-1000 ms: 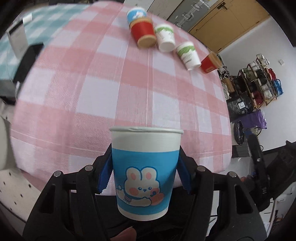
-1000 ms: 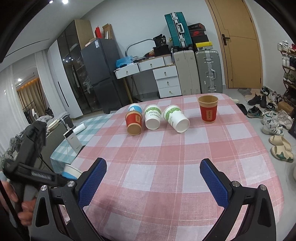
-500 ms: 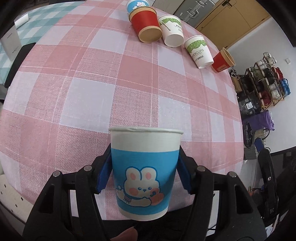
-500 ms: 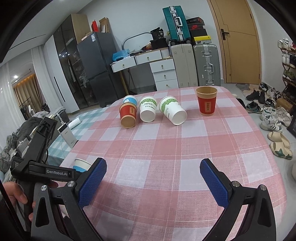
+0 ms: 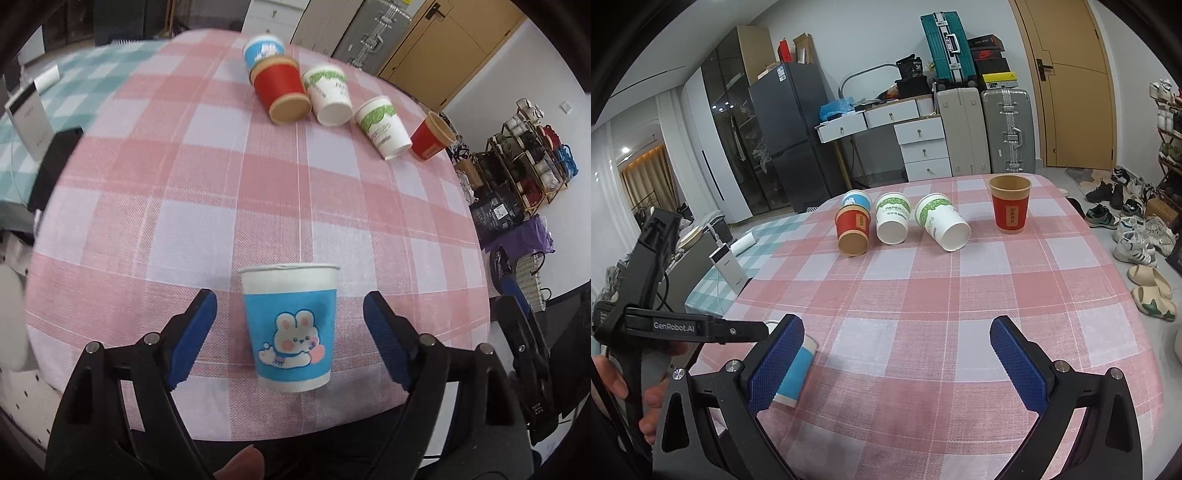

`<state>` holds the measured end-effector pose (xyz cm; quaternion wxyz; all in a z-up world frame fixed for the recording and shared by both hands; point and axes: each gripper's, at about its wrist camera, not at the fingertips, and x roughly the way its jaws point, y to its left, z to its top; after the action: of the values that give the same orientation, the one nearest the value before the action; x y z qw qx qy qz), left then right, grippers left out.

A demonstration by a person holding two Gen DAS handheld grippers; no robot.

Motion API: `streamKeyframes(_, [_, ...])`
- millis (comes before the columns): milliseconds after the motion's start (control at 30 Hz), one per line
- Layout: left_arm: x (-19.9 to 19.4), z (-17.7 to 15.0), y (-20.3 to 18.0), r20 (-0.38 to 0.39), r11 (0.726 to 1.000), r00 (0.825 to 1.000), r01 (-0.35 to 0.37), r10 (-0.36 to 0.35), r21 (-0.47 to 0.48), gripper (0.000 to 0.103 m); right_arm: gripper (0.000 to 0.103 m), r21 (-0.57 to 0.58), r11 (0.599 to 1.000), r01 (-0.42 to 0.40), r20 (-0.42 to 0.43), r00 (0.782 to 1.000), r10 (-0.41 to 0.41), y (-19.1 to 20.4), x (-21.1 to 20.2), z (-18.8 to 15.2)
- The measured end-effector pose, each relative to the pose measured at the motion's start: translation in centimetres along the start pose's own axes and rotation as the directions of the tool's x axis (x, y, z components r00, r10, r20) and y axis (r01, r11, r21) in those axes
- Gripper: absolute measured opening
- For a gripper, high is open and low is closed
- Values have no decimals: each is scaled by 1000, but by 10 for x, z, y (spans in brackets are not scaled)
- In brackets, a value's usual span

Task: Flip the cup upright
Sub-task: 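Lift the blue bunny cup with the left gripper and set it down, then move the right gripper to the blue bunny cup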

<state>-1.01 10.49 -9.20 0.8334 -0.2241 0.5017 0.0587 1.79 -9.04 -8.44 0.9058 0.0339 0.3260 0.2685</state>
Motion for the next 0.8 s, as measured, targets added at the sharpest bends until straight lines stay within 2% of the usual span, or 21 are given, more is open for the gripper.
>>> streamKeyframes(100, [-23,-4,-1,71,999,997,-29,27,23,81,103,35,998,-60,2,998,60,5,-4,4])
streamKeyframes(200, [-56,-14,-7,194,994,978,-88,74,62,81,103,12,996,-83,41,996,82,18,-10,11])
streamKeyframes(267, [-79,-21,-12,286,986,952,-142,112,88,82,103,-2,994,-111,53,992,111,29,-12,16])
streamKeyframes(333, [-101,-28,-13,385,977,912,-191,142,93,90,103,-20,991,-135,54,989,136,40,-13,19])
streamKeyframes(400, [-119,-33,-10,453,975,879,-205,148,81,103,103,-40,987,-157,47,986,159,51,-14,20])
streamKeyframes(467, [-134,-41,-7,517,971,839,-233,170,57,103,103,-49,982,-184,36,982,186,60,-15,19])
streamKeyframes(500, [-138,-43,-5,531,971,830,-235,172,53,103,103,-53,979,-196,29,980,197,63,-16,19])
streamKeyframes(633, [-148,-53,3,529,973,831,-229,175,37,103,103,-52,976,-211,15,977,212,73,-17,17])
streamKeyframes(733, [-153,-63,6,538,969,822,-246,188,38,103,103,-55,976,-209,2,978,209,78,-18,16])
streamKeyframes(800, [-154,-68,9,535,969,824,-244,187,38,103,103,-52,975,-215,-14,977,214,81,-18,14])
